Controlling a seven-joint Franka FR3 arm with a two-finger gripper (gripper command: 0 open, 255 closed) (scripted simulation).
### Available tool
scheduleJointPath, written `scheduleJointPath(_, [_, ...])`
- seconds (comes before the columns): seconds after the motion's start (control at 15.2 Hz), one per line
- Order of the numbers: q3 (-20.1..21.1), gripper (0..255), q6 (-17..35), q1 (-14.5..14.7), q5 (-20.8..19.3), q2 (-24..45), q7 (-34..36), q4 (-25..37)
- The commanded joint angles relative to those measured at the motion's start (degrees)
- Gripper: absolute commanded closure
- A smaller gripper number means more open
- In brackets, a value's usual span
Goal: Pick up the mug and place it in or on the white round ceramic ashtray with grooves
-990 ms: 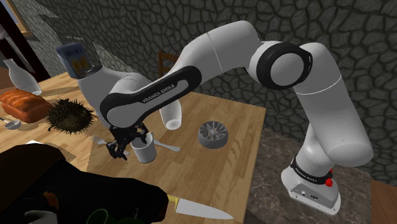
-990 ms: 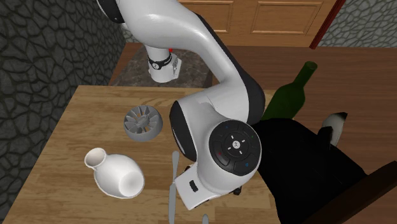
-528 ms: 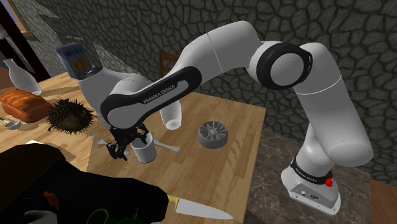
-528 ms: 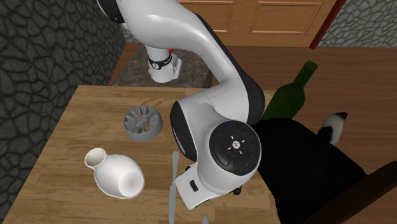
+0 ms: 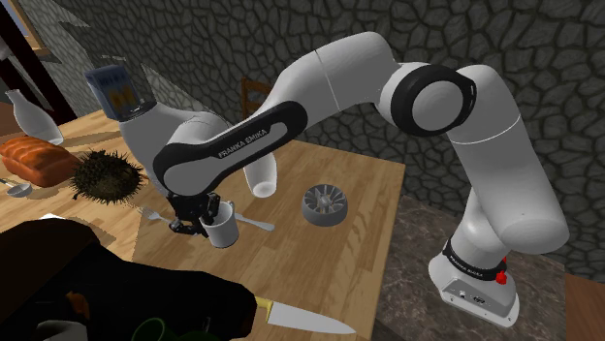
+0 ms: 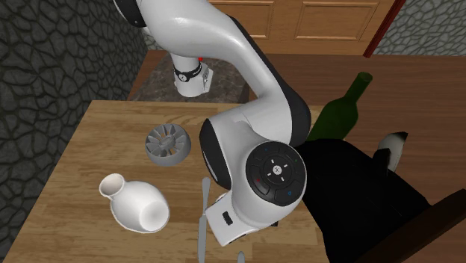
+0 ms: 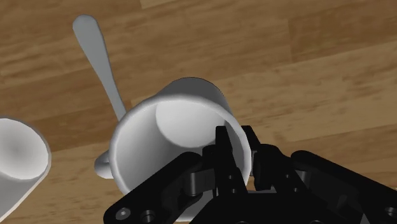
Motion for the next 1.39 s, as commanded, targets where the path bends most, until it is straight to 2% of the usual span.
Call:
scheduleJointPath(0.0, [0.0,255,0.0,0.0,0.0,0.0,0.0,0.0])
scheduleJointPath(0.66, [0.4,255,-5.8,0.2,0.7,-1.7,-0.7,4.3])
scheduleJointPath(1.32, [0.7,255,-13.2,1.1,1.1,-2.2,-1.3,11.3])
